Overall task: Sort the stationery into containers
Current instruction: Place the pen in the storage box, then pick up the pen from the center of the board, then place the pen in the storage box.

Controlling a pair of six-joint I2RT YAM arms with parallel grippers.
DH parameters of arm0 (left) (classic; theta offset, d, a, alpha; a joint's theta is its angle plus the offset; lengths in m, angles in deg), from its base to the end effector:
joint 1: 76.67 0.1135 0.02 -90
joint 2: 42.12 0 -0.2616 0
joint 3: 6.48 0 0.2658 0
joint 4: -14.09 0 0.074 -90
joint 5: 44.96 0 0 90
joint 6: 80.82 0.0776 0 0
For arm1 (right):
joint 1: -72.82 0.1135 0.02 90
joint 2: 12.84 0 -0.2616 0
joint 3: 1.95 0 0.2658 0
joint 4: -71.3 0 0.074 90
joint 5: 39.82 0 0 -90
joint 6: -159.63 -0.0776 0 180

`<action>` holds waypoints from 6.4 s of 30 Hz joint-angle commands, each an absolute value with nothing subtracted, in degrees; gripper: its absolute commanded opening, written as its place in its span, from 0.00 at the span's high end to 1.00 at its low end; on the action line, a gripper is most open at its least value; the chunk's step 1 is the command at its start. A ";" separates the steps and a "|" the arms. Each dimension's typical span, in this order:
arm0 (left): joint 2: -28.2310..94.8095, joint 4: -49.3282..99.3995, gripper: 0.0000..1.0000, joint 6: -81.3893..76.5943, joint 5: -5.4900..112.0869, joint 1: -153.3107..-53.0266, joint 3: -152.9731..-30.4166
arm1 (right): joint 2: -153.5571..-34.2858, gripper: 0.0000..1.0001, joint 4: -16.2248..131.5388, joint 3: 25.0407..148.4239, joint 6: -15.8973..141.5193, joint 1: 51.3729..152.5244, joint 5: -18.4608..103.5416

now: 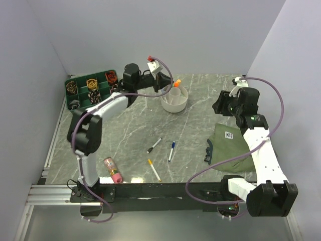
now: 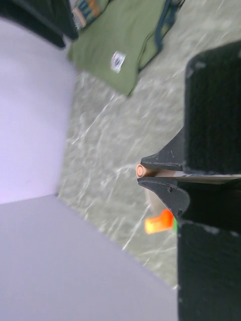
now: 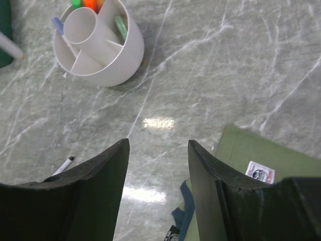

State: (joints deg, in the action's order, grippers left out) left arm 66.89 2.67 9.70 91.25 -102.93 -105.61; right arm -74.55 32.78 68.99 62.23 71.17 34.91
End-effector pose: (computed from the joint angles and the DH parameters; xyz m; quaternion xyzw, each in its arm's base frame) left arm 0.4189 -0.2691 0.3187 0.4221 0.5590 -0.4137 0.5815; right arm 0.2887 0.0121 0.3137 0.0005 0.8579 0.1396 0.4945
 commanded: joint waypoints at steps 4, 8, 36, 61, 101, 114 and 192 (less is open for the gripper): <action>76.88 -21.72 0.99 -0.57 91.62 -101.10 -112.95 | -78.14 0.42 31.45 74.64 67.51 71.15 38.23; 80.40 -25.15 0.99 -3.12 91.09 -100.84 -114.27 | -79.99 0.42 30.57 77.18 68.83 71.15 38.84; 80.41 -32.90 0.56 -11.38 86.70 -99.35 -102.06 | -84.21 0.41 31.27 77.90 70.86 72.03 39.28; 47.26 69.67 0.31 24.21 84.26 -111.03 -93.70 | -73.93 0.41 32.41 69.11 66.64 72.12 29.53; 69.94 70.64 0.50 -25.79 64.30 -120.78 -89.05 | -67.59 0.40 28.02 61.63 68.39 72.29 24.61; 73.72 72.40 0.66 -27.82 52.95 -127.29 -88.16 | -67.95 0.40 29.25 62.78 69.71 72.21 21.97; 75.57 22.66 0.99 2.51 50.31 -111.30 -116.30 | -78.14 0.41 29.69 75.43 72.62 72.12 27.51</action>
State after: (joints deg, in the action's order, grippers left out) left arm 74.63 22.19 5.35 48.83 -111.24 -116.49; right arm -77.61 28.60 72.81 72.89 71.94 27.24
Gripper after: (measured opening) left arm 0.054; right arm 0.593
